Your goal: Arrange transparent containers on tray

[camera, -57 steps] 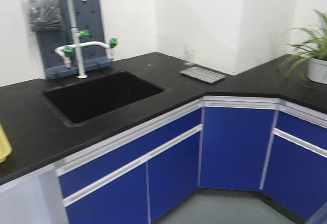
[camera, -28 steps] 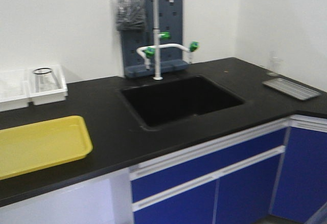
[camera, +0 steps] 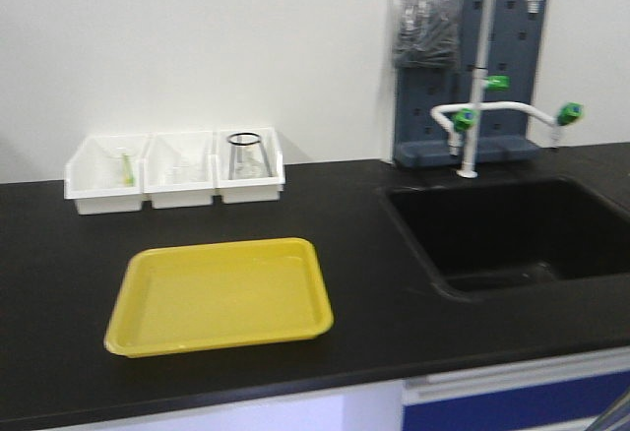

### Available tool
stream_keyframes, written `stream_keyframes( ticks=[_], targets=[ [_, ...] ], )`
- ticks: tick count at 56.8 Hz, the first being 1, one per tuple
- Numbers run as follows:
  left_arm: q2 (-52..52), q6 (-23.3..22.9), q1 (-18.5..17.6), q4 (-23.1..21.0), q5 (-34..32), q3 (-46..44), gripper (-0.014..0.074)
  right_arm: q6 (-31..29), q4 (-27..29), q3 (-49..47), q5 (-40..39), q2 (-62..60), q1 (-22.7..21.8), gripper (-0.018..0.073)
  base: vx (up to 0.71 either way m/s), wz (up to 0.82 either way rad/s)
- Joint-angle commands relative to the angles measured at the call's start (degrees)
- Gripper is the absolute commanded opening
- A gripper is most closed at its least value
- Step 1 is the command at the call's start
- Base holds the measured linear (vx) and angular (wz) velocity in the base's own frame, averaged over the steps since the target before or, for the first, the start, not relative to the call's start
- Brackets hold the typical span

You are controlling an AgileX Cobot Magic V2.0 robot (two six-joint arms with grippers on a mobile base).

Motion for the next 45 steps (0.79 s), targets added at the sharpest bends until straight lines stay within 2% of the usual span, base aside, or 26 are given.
stream_keyframes(
  ticks=[1,21,45],
  targets=[
    [0.4,0.0,-0.3,-0.1,-4.5,-2.1,0.0131,-0.3,-1.1,-1.5,-4.8,0.3,-0.3,0.0012,0.24,0.44],
    [0.4,0.0,-0.3,-0.1,-4.5,-2.1,0.0131,-0.3,-1.1,-1.5,-4.8,0.3,-0.3,0.0012,0.26,0.3],
    [0.4,0.0,-0.3,-0.1,-4.5,-2.1,0.0131,-0.3,-1.1,-1.5,-4.8,0.3,-0.3,0.0012,0.3,0.08]
  ],
)
